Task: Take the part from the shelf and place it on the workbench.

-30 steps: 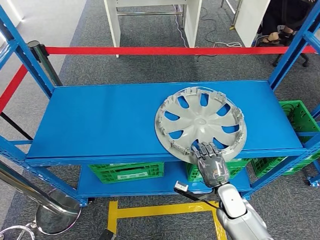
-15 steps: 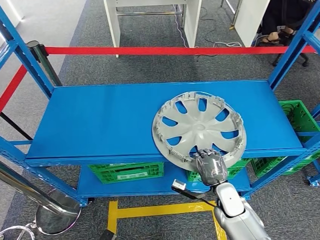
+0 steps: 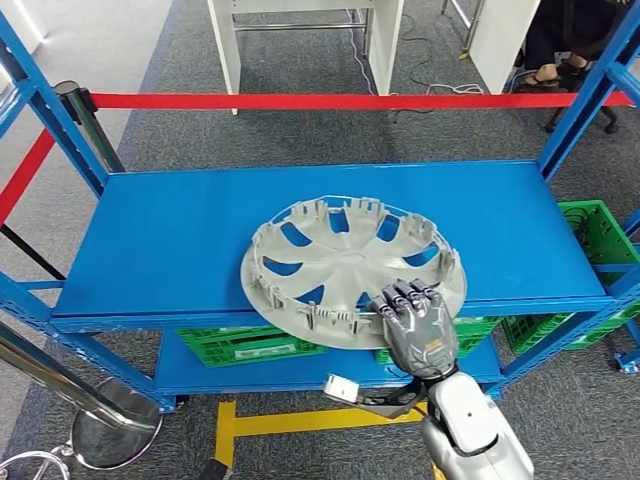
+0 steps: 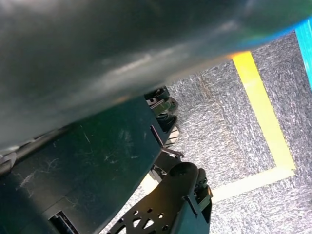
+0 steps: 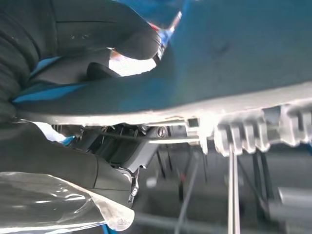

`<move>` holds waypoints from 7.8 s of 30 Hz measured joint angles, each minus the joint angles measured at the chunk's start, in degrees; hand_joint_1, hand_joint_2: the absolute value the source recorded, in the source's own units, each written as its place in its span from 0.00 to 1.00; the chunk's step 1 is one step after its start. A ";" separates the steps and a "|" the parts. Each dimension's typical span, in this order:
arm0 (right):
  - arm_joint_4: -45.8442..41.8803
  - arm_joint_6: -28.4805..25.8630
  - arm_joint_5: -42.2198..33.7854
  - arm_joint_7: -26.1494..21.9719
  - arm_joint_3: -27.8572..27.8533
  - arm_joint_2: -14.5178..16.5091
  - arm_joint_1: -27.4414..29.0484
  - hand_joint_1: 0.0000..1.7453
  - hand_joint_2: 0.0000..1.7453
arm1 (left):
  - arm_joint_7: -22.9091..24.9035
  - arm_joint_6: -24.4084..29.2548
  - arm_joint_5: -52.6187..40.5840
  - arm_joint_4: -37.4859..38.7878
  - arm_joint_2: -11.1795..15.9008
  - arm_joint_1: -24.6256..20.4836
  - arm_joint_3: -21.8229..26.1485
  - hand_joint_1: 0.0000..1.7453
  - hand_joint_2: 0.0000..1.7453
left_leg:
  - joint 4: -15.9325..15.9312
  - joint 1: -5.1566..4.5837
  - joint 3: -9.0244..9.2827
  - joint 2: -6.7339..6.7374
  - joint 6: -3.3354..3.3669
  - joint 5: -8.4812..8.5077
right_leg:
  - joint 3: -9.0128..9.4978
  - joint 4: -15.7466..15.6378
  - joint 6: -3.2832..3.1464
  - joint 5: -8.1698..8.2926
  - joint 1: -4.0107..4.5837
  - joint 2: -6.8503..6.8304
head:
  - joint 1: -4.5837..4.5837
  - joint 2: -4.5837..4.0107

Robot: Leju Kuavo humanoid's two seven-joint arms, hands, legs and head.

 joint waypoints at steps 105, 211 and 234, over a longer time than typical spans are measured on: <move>-35.40 0.41 0.03 -9.01 2.91 2.27 1.81 1.00 1.00 | 11.15 4.55 -2.16 0.33 2.49 0.27 2.00 0.00 0.00 | 1.55 -0.56 -6.53 -0.64 -0.29 3.14 | -0.34 -2.00 -2.51 1.56 0.57 1.78 | 0.14 -0.01; -43.27 0.50 0.11 -11.61 -9.10 3.93 10.73 1.00 1.00 | 14.44 4.11 -6.50 0.83 2.84 -1.10 1.90 0.00 0.00 | -2.15 -0.37 4.24 0.17 0.77 -2.01 | -7.64 0.79 -0.37 7.04 0.29 1.46 | -0.09 0.00; -43.29 0.50 0.14 -11.81 -9.08 3.93 10.76 1.00 1.00 | 14.26 4.87 -6.64 0.83 1.63 -0.29 1.12 0.00 0.00 | 15.59 0.56 -8.62 0.22 -2.06 -4.94 | -2.69 -0.22 -2.14 3.17 0.11 1.99 | -0.29 0.00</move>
